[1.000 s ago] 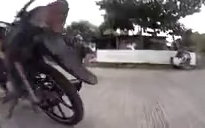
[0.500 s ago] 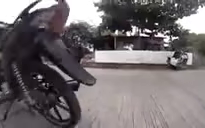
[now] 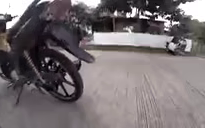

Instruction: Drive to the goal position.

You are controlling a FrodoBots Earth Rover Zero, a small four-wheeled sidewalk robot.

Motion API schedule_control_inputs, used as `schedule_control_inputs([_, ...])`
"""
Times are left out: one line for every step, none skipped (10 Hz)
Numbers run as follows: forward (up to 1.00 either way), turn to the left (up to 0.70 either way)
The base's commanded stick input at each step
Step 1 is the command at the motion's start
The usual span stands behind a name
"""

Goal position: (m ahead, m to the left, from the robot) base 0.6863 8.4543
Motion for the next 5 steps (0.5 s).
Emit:
schedule_control_inputs([0.41, -0.35])
schedule_control_inputs([0.70, -0.27])
schedule_control_inputs([0.70, -0.27])
schedule_control_inputs([0.70, -0.27])
schedule_control_inputs([0.70, -0.27])
